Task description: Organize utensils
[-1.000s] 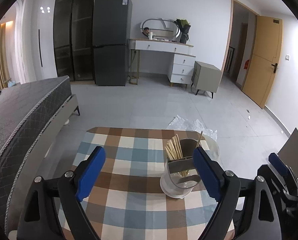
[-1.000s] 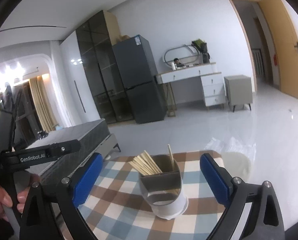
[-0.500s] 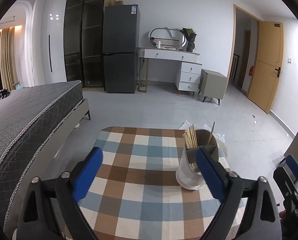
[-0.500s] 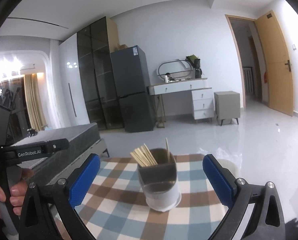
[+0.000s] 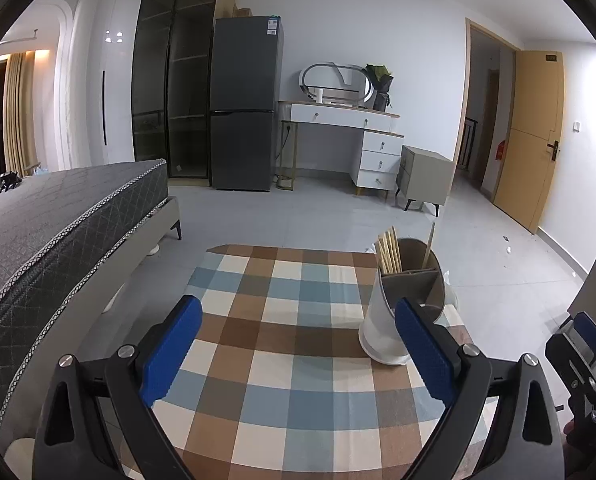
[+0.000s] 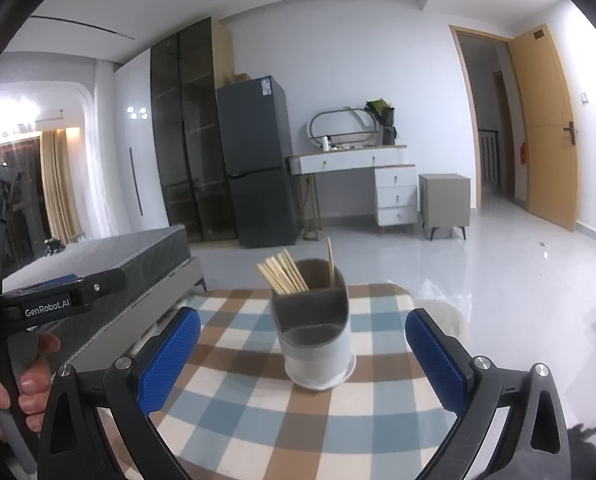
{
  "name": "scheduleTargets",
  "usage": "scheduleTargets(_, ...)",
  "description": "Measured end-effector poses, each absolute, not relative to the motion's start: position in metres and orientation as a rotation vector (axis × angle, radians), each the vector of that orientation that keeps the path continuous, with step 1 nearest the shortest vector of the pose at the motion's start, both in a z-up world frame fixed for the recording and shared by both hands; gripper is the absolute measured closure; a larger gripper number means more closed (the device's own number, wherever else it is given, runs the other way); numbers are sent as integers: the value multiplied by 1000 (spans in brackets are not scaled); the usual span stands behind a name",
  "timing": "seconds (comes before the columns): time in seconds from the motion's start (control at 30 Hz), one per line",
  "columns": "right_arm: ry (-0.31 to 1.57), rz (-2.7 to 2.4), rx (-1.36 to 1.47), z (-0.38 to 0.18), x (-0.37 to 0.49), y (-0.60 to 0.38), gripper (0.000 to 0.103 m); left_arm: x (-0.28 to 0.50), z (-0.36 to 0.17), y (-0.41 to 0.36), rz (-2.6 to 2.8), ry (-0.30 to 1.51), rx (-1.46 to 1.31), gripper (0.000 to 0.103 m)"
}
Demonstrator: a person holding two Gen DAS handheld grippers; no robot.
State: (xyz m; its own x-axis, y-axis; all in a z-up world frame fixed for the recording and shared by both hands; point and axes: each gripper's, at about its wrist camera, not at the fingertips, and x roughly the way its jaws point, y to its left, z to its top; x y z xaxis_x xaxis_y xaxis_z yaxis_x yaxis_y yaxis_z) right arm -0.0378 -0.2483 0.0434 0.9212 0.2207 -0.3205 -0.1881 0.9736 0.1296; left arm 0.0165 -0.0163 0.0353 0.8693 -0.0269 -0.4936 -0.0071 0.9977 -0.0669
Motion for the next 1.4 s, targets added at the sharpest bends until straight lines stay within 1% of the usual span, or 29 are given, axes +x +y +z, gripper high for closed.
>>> scheduleTargets(1.4,370,193,65,37,-39,-245,0,11,24,-10,-9,562,-57,9)
